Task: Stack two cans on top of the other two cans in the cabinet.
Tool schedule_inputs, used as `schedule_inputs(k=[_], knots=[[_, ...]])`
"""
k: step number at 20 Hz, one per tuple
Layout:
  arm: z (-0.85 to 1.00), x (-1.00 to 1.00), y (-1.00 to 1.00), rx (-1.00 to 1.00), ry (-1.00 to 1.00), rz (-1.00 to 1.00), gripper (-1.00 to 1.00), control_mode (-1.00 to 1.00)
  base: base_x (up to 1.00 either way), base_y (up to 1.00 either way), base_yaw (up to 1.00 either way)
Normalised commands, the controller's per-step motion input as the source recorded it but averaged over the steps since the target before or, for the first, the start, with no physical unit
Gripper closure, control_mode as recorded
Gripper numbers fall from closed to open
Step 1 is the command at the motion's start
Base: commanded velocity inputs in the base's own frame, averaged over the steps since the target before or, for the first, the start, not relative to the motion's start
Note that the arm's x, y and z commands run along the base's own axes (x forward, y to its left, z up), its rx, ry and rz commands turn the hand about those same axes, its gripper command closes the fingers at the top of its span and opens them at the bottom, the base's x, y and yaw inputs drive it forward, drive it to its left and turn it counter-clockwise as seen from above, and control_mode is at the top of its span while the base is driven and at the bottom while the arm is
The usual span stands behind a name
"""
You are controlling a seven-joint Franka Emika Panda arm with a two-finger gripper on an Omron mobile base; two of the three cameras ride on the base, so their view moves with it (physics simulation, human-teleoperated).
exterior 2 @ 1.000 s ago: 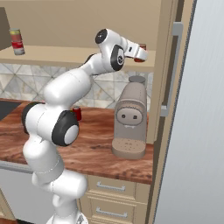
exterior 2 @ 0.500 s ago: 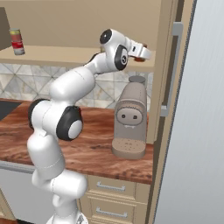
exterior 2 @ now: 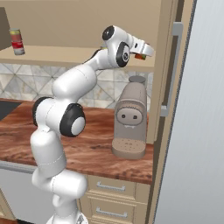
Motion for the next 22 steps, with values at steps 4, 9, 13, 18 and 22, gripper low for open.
schedule_inputs(k=[4, 9, 13, 18, 22], knots=[[-0.14, 0.00, -0.01, 0.00, 0.00, 0.00, 1.00, -1.00, 0.00, 0.00, 0.00], [-0.13, -0.01, -0.09, 0.02, 0.00, 0.00, 1.00, -1.00, 0.00, 0.00, 0.00], [-0.03, -0.13, 0.07, 0.06, -0.01, 0.00, 1.00, -1.00, 0.00, 0.00, 0.00], [0.00, -0.21, 0.43, 0.02, -0.06, 0.00, 1.00, -1.00, 0.00, 0.00, 0.00], [0.11, -0.21, 0.35, 0.00, -0.18, 0.00, 1.00, -1.00, 0.00, 0.00, 0.00]])
